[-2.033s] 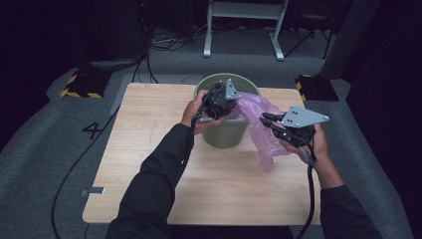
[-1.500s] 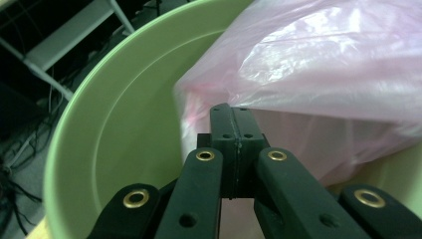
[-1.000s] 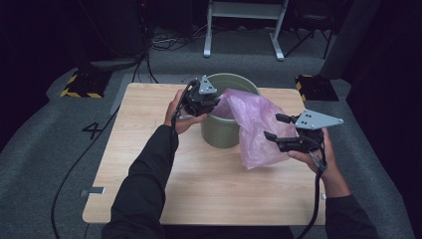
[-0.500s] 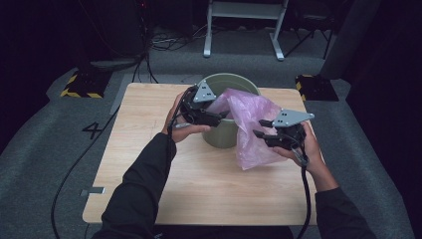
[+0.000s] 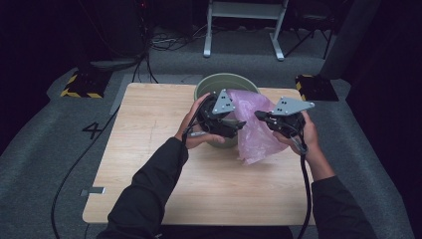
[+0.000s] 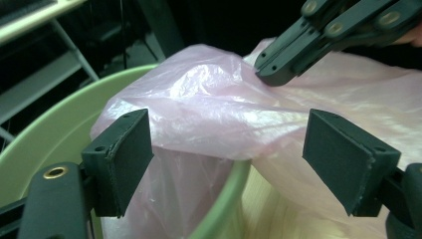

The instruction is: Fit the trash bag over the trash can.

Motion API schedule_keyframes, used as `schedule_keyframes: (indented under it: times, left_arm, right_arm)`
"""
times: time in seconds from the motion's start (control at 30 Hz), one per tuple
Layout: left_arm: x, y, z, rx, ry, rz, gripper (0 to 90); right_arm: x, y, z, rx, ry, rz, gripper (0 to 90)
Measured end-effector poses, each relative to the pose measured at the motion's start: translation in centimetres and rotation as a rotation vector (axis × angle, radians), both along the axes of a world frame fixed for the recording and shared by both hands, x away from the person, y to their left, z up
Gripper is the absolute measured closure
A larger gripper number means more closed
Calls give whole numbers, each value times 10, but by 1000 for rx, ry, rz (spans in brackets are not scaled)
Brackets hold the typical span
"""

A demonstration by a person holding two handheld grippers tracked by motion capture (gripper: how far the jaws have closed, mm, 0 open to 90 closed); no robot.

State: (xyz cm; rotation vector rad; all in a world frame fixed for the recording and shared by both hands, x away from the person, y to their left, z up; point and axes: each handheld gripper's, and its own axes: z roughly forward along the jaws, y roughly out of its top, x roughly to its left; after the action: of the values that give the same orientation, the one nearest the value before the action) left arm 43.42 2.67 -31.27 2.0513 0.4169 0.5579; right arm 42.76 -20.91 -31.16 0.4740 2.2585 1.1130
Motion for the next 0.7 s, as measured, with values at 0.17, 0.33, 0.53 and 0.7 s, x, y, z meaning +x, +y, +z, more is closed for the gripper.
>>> schedule_keyframes:
  times: [0.17, 0.33, 0.53, 0.7]
  left_arm:
    - [14, -9, -4, 30, 47, 26, 349]
    - [23, -9, -7, 38, 75, 15, 636]
    - [26, -6, -5, 87, 46, 58, 889]
    - [33, 0, -7, 92, 82, 114, 893]
  right_arm:
    - [5, 6, 9, -24, -2, 31, 900]
    - [6, 6, 10, -6, 7, 32, 825]
    - [-2, -2, 13, 64, 3, 1, 441]
    - [-20, -18, 13, 139, -24, 16, 339]
